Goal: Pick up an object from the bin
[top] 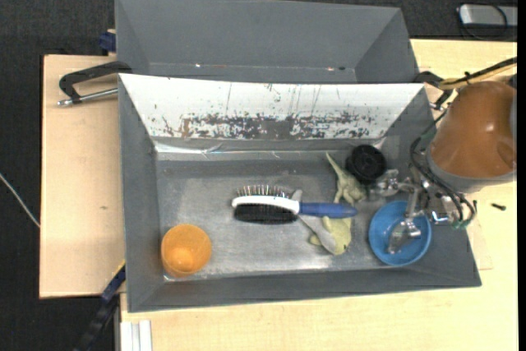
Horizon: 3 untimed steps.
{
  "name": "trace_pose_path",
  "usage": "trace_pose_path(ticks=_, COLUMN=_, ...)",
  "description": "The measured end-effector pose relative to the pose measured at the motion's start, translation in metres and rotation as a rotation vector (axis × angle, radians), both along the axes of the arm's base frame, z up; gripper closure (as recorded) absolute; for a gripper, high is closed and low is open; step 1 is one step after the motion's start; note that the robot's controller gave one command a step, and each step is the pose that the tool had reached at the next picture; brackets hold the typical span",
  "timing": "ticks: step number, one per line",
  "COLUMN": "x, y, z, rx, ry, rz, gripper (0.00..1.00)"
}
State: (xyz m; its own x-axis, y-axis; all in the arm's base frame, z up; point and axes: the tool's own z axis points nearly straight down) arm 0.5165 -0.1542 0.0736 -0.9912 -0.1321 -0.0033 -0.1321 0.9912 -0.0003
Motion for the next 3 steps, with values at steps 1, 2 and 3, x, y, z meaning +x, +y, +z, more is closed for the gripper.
trace_pose_path(ticks=1, x=0.0009, y=0.0003, z=0.0007, rx=0.000, ry=0.000, rz=-0.001, gripper=0.00)
trace_pose_path(ticks=2, x=0.0019, y=0.0006, z=0.0015, rx=0.000, ry=-0.001, rz=-0.001, gripper=0.00)
trace_pose_path(ticks=3, x=0.0047, y=0.0000, z=0.0055, rx=-0.002, ry=-0.006, rz=-0.001, gripper=1.00)
